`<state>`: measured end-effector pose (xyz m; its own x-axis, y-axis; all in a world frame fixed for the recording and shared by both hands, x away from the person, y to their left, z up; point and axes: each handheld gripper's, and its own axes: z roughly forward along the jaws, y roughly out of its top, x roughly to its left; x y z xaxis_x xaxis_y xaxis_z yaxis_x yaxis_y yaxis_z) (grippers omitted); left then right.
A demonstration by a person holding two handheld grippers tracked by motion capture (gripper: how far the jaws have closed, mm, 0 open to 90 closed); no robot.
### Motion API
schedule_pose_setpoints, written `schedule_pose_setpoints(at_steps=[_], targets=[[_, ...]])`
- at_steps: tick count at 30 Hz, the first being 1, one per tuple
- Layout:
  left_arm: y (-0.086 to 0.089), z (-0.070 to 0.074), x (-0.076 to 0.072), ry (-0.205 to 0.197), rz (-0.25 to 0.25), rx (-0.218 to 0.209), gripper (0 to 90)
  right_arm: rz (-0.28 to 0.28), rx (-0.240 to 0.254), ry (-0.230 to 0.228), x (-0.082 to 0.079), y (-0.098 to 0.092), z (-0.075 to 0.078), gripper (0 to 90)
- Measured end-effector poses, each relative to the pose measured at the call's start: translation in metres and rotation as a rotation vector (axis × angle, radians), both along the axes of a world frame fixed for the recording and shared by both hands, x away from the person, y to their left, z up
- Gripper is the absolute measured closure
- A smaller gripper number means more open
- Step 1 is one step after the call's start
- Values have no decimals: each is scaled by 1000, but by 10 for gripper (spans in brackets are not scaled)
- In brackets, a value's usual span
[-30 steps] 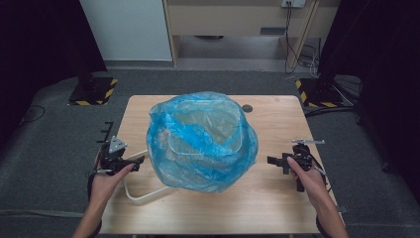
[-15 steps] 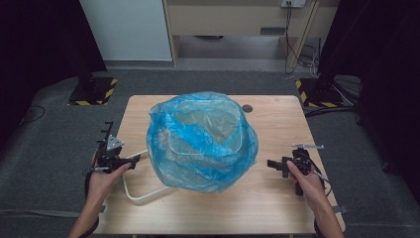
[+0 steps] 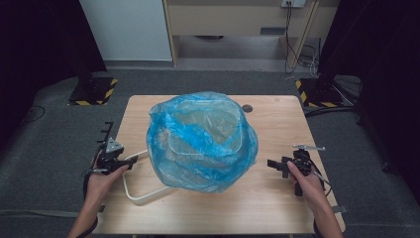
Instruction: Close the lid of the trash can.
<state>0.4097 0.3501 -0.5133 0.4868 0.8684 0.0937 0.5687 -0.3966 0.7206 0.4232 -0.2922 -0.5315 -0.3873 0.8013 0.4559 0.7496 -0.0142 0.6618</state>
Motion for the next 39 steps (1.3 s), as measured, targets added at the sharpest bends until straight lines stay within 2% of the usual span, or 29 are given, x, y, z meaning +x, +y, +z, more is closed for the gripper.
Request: schedule_pose_setpoints(at_steps=[8,15,17,22,27,35,39], targets=[[1,-6,0,15,-39,15,480,-3,4,0,0,0,0,89],[1,-6,0,16,-46,6,559,-2,6,-4,0,0,-1,89],[0,-7,0,23,-59,23,597,-1,5,-6,0,0,-1,89],[-1,-7,-1,10,-71,32,666,1,6,-7,0,0,-1,89],[-3,-10,-4,-11,-98,77,701,0,2,-12,-1,1,-1,89],[0,-10,-4,-13,-92,61,742,5,1,-12,-1,1,-1,89],[2,-10,-4,-9,-113,51,768,7,1,-12,-1,1,-1,89]])
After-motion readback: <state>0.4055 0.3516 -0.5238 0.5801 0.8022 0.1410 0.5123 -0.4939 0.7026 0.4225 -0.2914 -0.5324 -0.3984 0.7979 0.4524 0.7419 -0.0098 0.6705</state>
